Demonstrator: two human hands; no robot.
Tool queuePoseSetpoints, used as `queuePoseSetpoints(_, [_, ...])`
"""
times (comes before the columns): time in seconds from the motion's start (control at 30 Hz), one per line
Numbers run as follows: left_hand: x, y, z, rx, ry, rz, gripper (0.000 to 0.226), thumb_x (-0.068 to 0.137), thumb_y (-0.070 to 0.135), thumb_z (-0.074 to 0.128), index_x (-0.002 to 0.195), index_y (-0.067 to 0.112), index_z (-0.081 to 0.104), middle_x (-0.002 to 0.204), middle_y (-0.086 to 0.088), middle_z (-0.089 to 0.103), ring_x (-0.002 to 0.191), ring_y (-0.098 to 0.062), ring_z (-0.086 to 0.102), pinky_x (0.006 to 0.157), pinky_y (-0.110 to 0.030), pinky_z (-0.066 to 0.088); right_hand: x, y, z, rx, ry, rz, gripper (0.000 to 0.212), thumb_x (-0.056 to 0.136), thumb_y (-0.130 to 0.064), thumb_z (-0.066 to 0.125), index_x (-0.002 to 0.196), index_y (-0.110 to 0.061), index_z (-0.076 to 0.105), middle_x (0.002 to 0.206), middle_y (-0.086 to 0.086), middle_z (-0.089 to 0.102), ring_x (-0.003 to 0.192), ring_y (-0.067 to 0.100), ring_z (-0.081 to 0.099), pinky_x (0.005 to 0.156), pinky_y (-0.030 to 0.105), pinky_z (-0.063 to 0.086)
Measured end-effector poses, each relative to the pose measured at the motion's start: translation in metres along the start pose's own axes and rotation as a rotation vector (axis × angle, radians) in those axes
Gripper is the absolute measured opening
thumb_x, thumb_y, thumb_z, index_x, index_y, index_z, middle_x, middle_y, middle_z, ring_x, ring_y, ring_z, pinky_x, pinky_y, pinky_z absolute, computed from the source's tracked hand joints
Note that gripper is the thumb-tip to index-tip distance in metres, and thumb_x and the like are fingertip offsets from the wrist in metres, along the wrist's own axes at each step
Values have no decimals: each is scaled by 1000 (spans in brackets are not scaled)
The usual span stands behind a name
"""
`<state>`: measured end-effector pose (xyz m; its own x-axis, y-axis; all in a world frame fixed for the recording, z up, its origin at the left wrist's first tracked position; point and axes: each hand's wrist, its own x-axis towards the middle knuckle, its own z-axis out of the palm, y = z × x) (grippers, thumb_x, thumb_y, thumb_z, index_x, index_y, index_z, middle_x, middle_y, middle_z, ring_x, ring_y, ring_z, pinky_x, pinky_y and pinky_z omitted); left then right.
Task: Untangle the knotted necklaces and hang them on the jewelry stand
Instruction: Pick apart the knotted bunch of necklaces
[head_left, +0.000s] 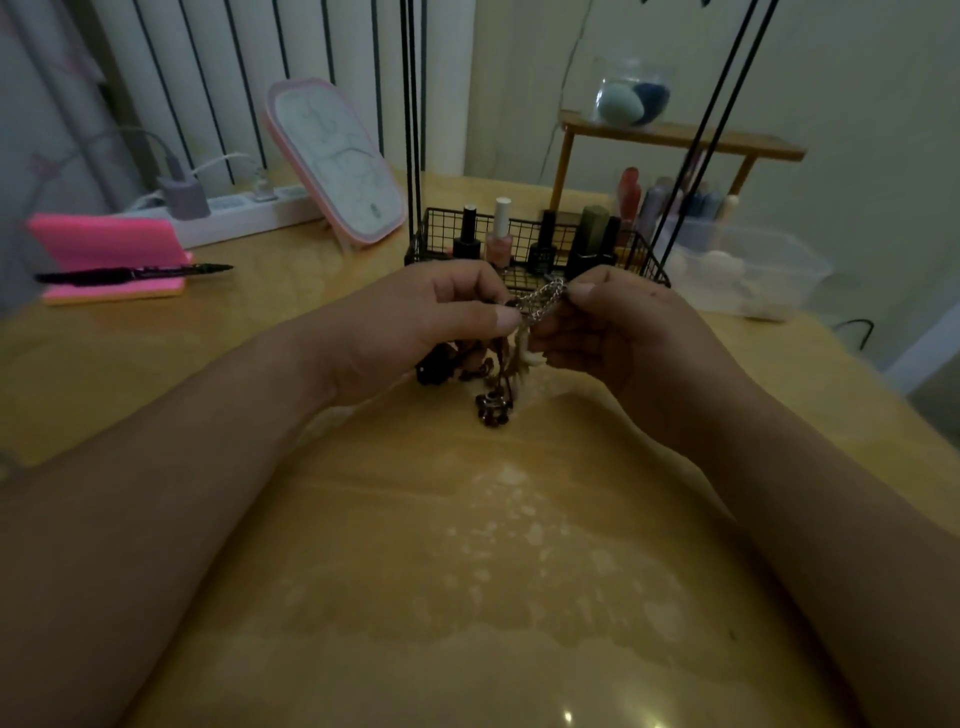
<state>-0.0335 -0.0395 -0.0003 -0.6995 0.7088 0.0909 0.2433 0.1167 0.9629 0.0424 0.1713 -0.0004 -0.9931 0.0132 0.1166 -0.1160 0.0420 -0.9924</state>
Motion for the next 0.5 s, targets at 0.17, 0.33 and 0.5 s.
queuePoseSetpoints(0.17, [3,-3,-2,-146,0,-4,12,83,14,58,92,15,65,73,-10,65,79,-25,66,71,-30,55,1,0,0,86,-10,6,15,106,-11,47,96,-12,59,90,9,74,92,27,74,87,41,56])
queuePoseSetpoints(0.33, [1,-1,-1,-165,-29,8,7,85,14,60,92,13,58,72,-9,61,76,-28,63,68,-33,55,1,2,-1,132,-21,-26,13,107,-17,50,100,-13,60,91,8,70,92,28,69,88,43,52])
queuePoseSetpoints(0.5, [1,1,2,-144,-19,22,16,94,32,68,88,18,64,81,-6,63,75,-22,60,71,-31,53,-2,-1,1,103,-74,-40,17,103,-25,52,107,-12,62,94,7,69,93,25,67,90,45,49])
